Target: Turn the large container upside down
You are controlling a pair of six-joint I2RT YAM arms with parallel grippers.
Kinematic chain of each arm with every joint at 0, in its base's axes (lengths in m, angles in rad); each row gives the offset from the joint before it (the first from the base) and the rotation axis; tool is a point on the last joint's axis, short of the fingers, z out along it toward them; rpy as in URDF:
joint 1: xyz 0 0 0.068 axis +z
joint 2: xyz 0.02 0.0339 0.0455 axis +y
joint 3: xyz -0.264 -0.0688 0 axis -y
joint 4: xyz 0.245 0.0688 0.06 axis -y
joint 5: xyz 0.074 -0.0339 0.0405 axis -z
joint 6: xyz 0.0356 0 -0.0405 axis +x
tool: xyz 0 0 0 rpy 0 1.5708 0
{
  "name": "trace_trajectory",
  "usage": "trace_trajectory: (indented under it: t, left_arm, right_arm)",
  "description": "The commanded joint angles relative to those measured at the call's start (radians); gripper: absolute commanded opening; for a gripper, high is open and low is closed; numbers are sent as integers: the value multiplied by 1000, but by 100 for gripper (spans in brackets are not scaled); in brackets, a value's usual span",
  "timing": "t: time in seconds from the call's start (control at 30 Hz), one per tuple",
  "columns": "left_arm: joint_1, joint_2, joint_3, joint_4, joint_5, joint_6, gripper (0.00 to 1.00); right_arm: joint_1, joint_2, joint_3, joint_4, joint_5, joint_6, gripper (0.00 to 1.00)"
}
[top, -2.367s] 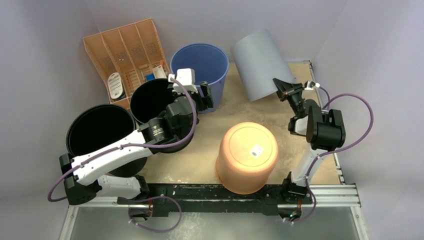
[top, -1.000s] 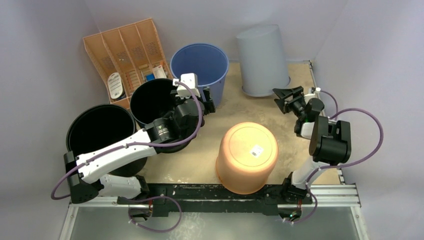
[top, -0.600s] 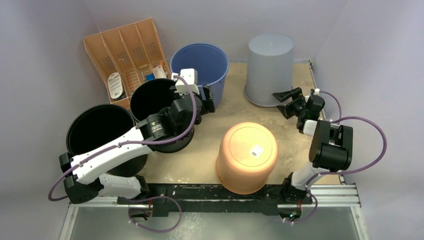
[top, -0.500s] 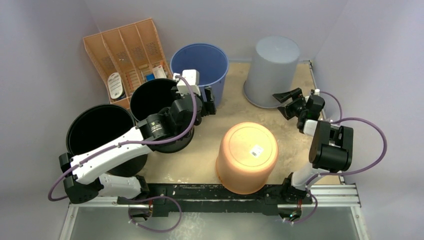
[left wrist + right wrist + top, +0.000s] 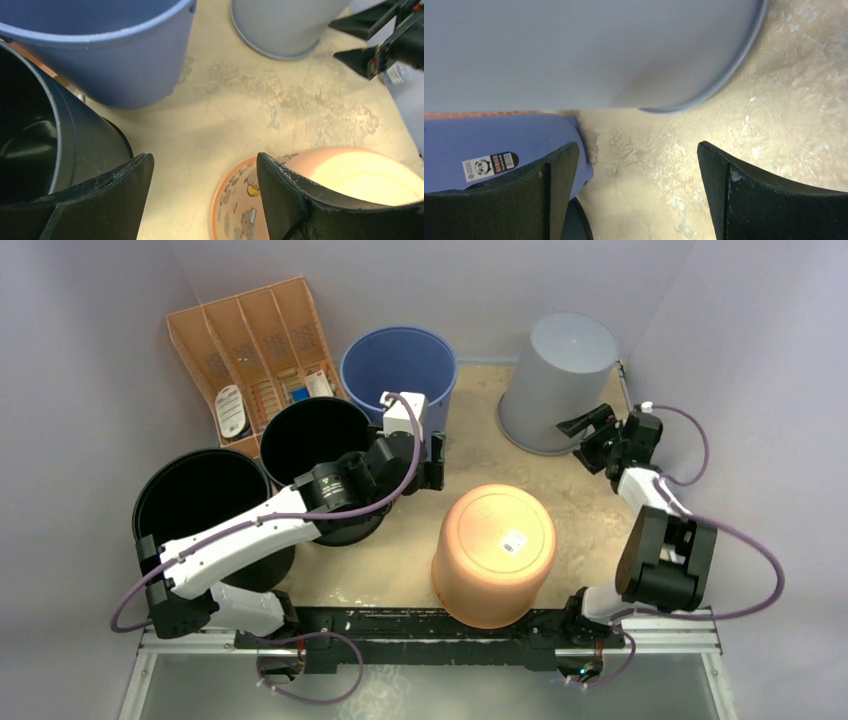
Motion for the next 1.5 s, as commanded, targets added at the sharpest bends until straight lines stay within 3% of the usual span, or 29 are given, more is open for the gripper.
trace_trajectory:
  t: [0.0, 0.27, 0.47, 0.57, 0.83, 1.17, 1.47]
  left_arm:
    - [-3, -61, 17, -36, 129, -29, 75]
    - [-14, -178, -87, -116, 445, -64, 76]
    - [-70, -186, -157, -81, 647, -126, 76]
    - [-130, -145, -187, -66, 641, -140, 76]
    - [-130, -85, -263, 129, 792, -201, 77]
    - [-35, 45, -265, 435, 825, -277, 77]
    - [3, 362, -46, 491, 800, -168, 77]
  right_arm:
    - [-4, -150, 87, -234, 84, -143, 90]
    - [-2, -343, 163, -437, 65, -320, 90]
    - [-2, -460, 255, -601, 78, -436, 89]
    - [-2, -481, 332, -675, 101, -476, 89]
    - [-1, -469, 462, -736, 102, -487, 88]
    - [5, -506, 530, -750, 4, -462, 87]
    - [16, -508, 573, -726, -8, -461, 84]
